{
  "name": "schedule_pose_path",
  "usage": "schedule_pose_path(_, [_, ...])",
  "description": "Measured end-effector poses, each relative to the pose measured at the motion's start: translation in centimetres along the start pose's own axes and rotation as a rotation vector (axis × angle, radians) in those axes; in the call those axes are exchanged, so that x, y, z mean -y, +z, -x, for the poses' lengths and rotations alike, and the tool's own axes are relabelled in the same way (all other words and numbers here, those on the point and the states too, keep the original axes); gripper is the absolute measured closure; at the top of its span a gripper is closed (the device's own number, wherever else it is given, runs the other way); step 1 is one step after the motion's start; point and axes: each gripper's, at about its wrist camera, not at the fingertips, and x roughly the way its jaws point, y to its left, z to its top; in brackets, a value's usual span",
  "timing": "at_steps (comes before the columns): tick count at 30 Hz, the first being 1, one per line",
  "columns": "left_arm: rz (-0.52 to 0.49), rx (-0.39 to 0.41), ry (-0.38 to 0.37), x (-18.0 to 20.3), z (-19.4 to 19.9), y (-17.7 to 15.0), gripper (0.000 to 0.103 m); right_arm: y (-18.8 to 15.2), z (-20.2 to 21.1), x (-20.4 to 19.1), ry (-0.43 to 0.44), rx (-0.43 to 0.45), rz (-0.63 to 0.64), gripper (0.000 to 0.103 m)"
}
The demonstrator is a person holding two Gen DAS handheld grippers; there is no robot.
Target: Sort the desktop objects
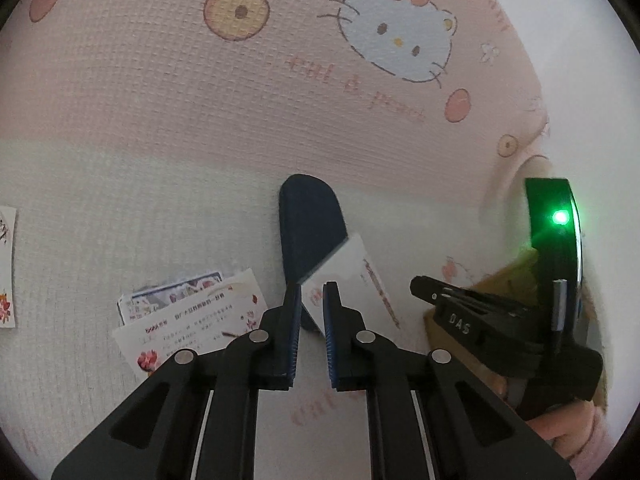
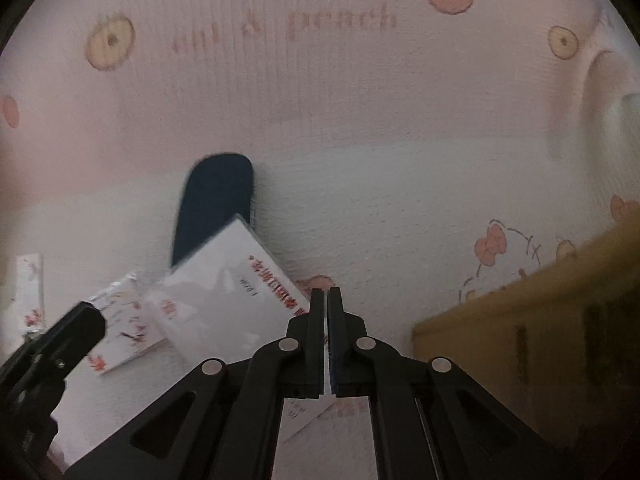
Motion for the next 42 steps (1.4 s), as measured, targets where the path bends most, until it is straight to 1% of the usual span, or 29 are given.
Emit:
schedule_pose_path(3, [0.021, -0.011, 0.005, 0.0, -0.8, 0.0, 0.091, 1.0, -1.1, -0.3, 0.016, -0.030, 0.020, 0.103])
schedule_pose_path(5, [0.037, -0.017, 0.003, -0.1, -1.2, -0.1, 0.091, 1.6, -1.6, 0.3, 0.033, -0.049, -0.033, 0.103])
schedule_pose_path(7, [0.058, -0.022, -0.001, -0.1, -1.8, -0.2, 0.090, 2.3, -2.2, 0.8, 0.027, -0.064, -0.075, 0.103])
schedule_pose_path(8, [0.063, -0.029, 0.004, -0.1, -2.0, -0.4, 0.087, 2.6, -2.5, 1.1, 0.022, -0.071, -0.094, 0.103])
schedule_pose_path(9, [0.066, -0.036, 0.010, -0.1, -2.3, -0.5, 0.080, 3.0, -3.0, 1.0, 0.005, -0.082, -0.096, 0.103])
schedule_pose_path(10, [0.076, -0.049, 0.008, -0.2, -2.6, -0.8, 0.075, 3.3, -3.5, 0.8, -0.022, -0.096, -0.082, 0.103])
schedule_pose_path(12, [0.102, -0.066, 0.001, -0.4, -3.1, -1.3, 0.053, 3.7, -4.5, 0.3, -0.080, -0.125, -0.047, 0.103])
schedule_pose_path(13, [0.118, -0.067, -0.003, -0.6, -3.2, -1.6, 0.050, 3.9, -5.1, 0.2, -0.109, -0.143, -0.030, 0.103])
schedule_pose_path(15, [0.143, -0.067, -0.011, -0.9, -3.2, -2.0, 0.048, 4.0, -5.8, 0.2, -0.133, -0.164, -0.011, 0.103])
schedule_pose_path(19, [0.174, -0.086, -0.047, -1.2, -3.8, -2.5, 0.048, 3.9, -6.5, -0.1, -0.122, -0.176, 0.012, 0.103])
schedule_pose_path(22, [0.182, -0.099, -0.063, -1.3, -4.0, -2.8, 0.049, 3.7, -6.3, -0.8, -0.080, -0.206, 0.045, 0.103])
schedule_pose_path(23, [0.173, -0.090, -0.061, -1.3, -3.7, -3.0, 0.062, 3.7, -6.2, -1.1, -0.064, -0.218, 0.057, 0.103])
schedule_pose_path(24, [0.152, -0.083, -0.053, -1.2, -3.3, -3.0, 0.082, 3.6, -6.1, -1.3, -0.033, -0.234, 0.063, 0.103])
schedule_pose_path(26, [0.110, -0.062, -0.039, -0.9, -2.5, -3.2, 0.082, 3.2, -5.7, -1.7, 0.033, -0.268, 0.064, 0.103])
schedule_pose_path(29, [0.065, -0.039, -0.035, -1.2, -0.8, -3.6, 0.085, 2.3, -5.4, -2.1, 0.076, -0.320, 0.058, 0.103])
schedule_pose_path(31, [0.057, -0.042, -0.032, -1.6, -0.1, -3.9, 0.085, 1.3, -5.0, -2.5, 0.113, -0.342, 0.051, 0.103])
schedule_pose_path(34, [0.066, -0.068, -0.025, -2.3, 0.3, -4.5, 0.085, -0.2, -4.2, -3.0, 0.143, -0.334, 0.043, 0.103])
schedule_pose_path(37, [0.071, -0.088, -0.026, -3.2, 0.8, -5.0, 0.084, -1.7, -3.5, -3.1, 0.170, -0.324, 0.007, 0.103])
schedule_pose_path(39, [0.071, -0.105, -0.046, -3.3, 0.8, -5.0, 0.084, -2.6, -3.0, -3.3, 0.167, -0.313, 0.001, 0.103])
schedule_pose_path(42, [0.071, -0.119, -0.049, -3.6, 0.8, -4.7, 0.084, -3.6, -2.3, -3.9, 0.168, -0.304, 0.005, 0.103])
